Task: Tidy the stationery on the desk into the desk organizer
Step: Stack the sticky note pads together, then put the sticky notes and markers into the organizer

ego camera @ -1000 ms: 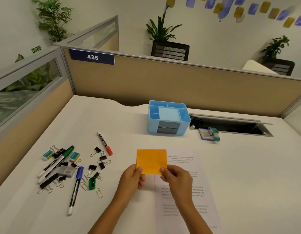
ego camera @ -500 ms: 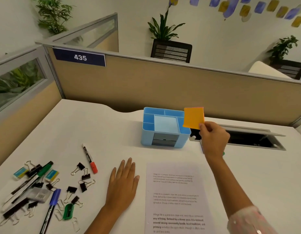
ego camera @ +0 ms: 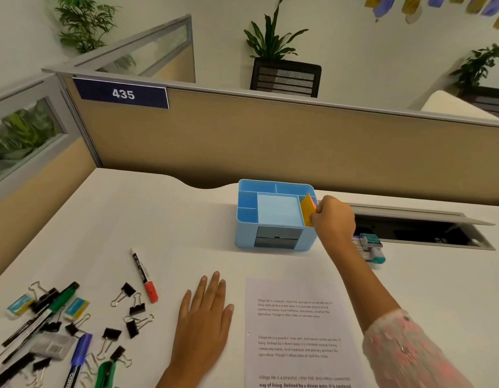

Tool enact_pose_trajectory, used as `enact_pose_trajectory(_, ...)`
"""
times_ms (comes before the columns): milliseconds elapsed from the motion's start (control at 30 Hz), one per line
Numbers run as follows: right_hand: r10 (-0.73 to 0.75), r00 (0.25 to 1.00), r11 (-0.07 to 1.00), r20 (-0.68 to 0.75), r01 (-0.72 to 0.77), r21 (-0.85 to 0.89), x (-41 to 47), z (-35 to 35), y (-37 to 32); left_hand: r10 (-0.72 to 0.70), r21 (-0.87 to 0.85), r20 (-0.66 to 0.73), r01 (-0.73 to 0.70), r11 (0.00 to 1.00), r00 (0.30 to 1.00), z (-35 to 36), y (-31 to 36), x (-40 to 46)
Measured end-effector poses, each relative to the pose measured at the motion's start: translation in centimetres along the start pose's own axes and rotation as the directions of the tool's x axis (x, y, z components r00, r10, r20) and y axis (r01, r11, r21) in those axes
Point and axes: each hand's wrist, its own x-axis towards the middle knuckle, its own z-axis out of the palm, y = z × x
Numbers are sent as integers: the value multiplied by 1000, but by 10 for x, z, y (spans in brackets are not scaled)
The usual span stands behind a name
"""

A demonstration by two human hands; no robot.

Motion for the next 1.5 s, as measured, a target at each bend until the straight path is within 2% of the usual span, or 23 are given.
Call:
enact_pose_trajectory(367,25,998,1000,-63,-26,-18,-4,10,-1,-8,34,21,7,999,1000,-7,2,-3)
enact_pose_trajectory(500,10,988,993,-155,9,119,-25,3,-2,10,16,24,-11,1000,1000,-10,0,-5)
enact_pose_trajectory(667,-75,967,935,-245,154,321,-91,8,-19,79,-55,42,-76,996,996,-7,-5,-15)
enact_pose_trajectory(833,-145,979,868,-140,194,457,-183,42,-46,146,-190,-5,-144,971,989,-9,-22,-33)
enact_pose_trajectory(900,-207,975,848,-82,221,481,-215,58,-52,140,-273,-81,-157,949,987,-20,-28,-37)
enact_pose_trajectory(1000,-310,951,843,-4,277,460,-260,78,-60,80,-288,-208,-139,948,975,-42,-48,-40)
enact_pose_trajectory(1100,-398,915,863,73,346,368,-291,93,-61,28,-195,-287,-87,977,958,-61,-77,-32)
enact_pose_trajectory(1167,-444,893,872,75,411,266,-305,99,-59,11,-111,-299,-46,993,954,-74,-99,-19)
enact_pose_trajectory(1300,-505,862,861,42,500,88,-322,101,-50,111,93,-279,-89,992,954,-96,-142,13)
enact_pose_trajectory(1500,-518,855,855,27,518,11,-326,101,-47,335,388,31,-320,864,942,-106,-165,43)
